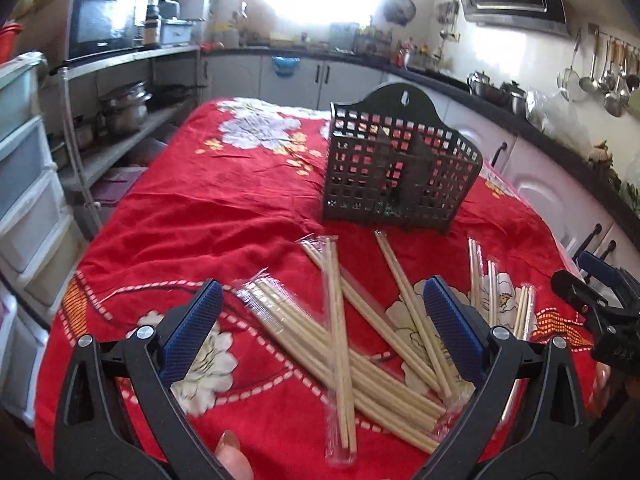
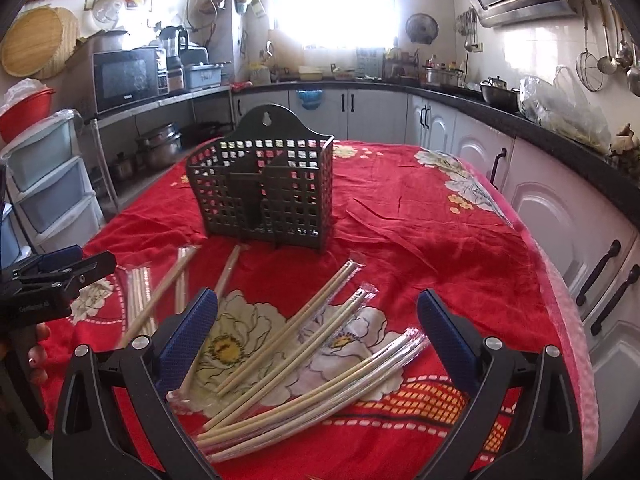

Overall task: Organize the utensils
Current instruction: 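Close the left gripper on a loose wooden chopstick while the right gripper grasps another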

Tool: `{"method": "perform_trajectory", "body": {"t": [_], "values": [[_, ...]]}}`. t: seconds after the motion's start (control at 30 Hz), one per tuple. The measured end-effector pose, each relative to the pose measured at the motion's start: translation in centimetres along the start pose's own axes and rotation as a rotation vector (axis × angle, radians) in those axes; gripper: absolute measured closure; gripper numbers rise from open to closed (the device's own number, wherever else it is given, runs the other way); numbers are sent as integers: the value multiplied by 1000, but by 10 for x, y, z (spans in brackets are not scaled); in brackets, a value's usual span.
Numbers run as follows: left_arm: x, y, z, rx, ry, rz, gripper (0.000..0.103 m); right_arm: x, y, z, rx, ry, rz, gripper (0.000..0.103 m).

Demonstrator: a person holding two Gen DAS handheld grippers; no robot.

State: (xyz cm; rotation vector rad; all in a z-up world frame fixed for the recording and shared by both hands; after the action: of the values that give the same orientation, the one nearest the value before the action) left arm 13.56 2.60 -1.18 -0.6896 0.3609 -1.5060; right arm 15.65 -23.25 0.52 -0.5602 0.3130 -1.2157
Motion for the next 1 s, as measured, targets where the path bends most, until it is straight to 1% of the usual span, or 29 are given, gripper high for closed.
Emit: {"method": "perform_trajectory", "body": {"t": [0.1, 0.17, 0.2, 0.27, 0.3, 0.33, 0.37, 0.4, 0.43, 0.47, 0.5, 0.53, 0.57, 0.6, 0.63, 0.67, 0.77, 0.83, 0.97, 1.0], "values": [[2, 17, 6, -46, 12, -26, 11, 8, 13, 2, -42, 19, 9, 6], [3, 31, 10, -96, 14, -40, 16, 14, 22, 2, -72, 39, 4, 6], [5, 38, 11, -112, 24, -42, 17, 17, 26, 2, -85, 49, 6, 6], [6, 47, 12, -130, 36, -39, 23, 24, 37, 2, -124, 70, 21, 6], [6, 53, 12, -149, 43, -38, 23, 26, 43, 2, -140, 83, 26, 7], [6, 58, 13, -163, 47, -38, 23, 29, 49, 1, -161, 97, 32, 10], [6, 62, 13, -174, 46, -38, 28, 33, 55, 1, -184, 115, 49, 15], [6, 66, 13, -196, 45, -45, 31, 35, 61, 0, -203, 128, 66, 23], [6, 69, 14, -208, 46, -51, 34, 37, 66, -1, -226, 141, 77, 28], [6, 72, 14, -221, 41, -58, 35, 40, 74, -3, -256, 161, 94, 29], [4, 75, 14, -230, 36, -65, 35, 41, 79, -4, -272, 172, 108, 33], [2, 78, 14, -242, 24, -73, 40, 43, 84, -6, -294, 183, 118, 38], [1, 80, 14, -251, 14, -79, 44, 45, 88, -7, -309, 188, 126, 39], [-3, 84, 14, -268, -2, -86, 46, 45, 91, -7, -319, 192, 133, 41], [-5, 87, 13, -282, -11, -86, 49, 47, 95, -8, -334, 199, 138, 44], [-5, 90, 13, -290, -13, -83, 53, 47, 99, -8, -346, 206, 144, 44], [-9, 97, 11, -315, -20, -80, 60, 52, 111, -8, -375, 237, 149, 46], [-10, 102, 10, -339, -29, -87, 66, 53, 116, -7, -383, 247, 148, 50], [-10, 109, 10, -358, -23, -78, 70, 59, 123, -6, -394, 267, 161, 53], [-11, 111, 10, -361, -23, -80, 70, 61, 125, -6, -397, 271, 164, 55]]}}
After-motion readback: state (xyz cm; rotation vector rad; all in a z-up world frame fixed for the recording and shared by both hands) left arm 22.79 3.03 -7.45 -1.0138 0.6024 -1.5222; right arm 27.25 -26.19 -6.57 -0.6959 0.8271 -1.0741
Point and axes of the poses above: each gripper's, at about its wrist camera, not at the fingertips, and y roughly the way its jaws point, x to its right, z to its top, the point moved 2 cm from there along y, roughly the way its jaws point, and after that the axes turned 5 degrees about -y, right-handed, at the moved point
